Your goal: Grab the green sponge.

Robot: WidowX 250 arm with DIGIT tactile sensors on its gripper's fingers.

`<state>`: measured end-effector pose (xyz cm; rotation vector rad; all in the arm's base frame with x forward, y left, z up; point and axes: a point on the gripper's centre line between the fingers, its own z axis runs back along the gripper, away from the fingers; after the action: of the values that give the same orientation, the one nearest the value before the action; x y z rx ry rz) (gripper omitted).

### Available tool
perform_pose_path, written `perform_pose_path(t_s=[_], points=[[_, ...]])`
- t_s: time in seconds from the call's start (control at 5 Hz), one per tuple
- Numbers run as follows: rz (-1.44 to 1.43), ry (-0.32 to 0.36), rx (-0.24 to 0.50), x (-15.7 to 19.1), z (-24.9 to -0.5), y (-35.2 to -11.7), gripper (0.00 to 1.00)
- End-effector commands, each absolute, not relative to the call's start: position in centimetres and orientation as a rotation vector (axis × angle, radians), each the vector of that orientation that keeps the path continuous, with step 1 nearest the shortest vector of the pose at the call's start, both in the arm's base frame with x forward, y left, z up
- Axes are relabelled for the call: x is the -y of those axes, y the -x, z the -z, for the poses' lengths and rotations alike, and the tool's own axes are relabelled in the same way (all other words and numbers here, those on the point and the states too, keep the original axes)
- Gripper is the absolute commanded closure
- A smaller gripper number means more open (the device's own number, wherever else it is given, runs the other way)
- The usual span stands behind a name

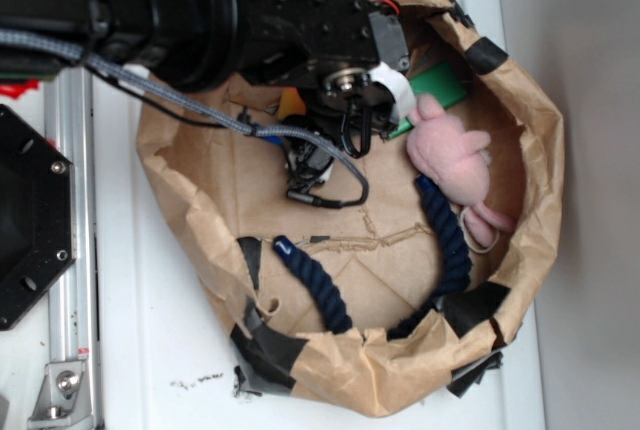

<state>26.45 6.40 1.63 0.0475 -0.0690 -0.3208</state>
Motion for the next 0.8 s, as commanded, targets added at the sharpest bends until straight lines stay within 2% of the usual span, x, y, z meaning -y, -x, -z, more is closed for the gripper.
perform_pose_path(t_s=[0.0,0.2,0.4,0.6], points=[[0.279,-0.065,0.09,-7.2,-2.2,-26.8,1.0],[0.263,-0.071,0.089,-7.3,-3.9,-26.5,1.0],[0.138,-0.028,0.215,-7.1,-8.4,-25.9,1.0],[-0.016,0.019,0.288,-4.9,-13.3,-26.2,1.0]])
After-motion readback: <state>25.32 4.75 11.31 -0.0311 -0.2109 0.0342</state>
